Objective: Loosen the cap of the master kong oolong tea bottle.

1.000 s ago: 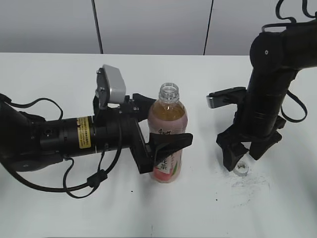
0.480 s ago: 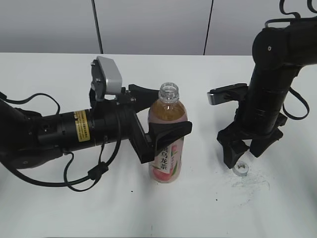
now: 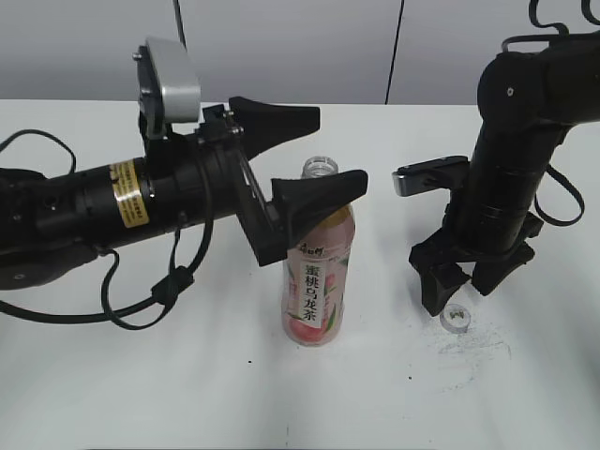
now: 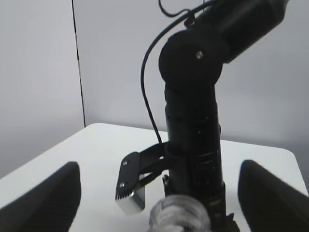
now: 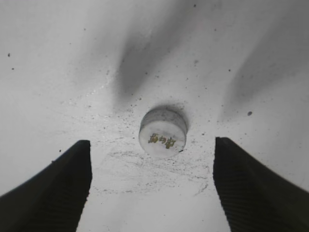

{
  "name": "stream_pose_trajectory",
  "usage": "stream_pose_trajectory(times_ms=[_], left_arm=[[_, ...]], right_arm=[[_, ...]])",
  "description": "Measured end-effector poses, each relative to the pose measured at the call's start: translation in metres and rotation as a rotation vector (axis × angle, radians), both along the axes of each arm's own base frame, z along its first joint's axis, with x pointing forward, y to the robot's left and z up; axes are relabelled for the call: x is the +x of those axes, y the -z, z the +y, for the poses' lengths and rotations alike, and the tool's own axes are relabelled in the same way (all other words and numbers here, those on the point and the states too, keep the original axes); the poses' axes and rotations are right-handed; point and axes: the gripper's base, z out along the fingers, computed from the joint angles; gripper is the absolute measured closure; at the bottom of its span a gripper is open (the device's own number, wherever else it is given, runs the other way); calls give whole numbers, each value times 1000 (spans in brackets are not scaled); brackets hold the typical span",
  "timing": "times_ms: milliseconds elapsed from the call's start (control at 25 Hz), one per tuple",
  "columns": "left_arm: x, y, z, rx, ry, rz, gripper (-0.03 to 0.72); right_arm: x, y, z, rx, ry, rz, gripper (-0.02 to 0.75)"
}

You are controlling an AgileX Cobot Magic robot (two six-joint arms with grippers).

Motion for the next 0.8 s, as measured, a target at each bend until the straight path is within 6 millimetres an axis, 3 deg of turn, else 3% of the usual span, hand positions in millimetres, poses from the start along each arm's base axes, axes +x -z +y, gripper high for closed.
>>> stream_pose_trajectory(times_ms=[360,800], left_arm=[[-7,-34,5,-7,-15,-92,99],[-13,-66,19,136,-143,-148,99]], right_arm=[[0,0,0,0,2,-1,150],[0,0,0,-3,31,1,150]])
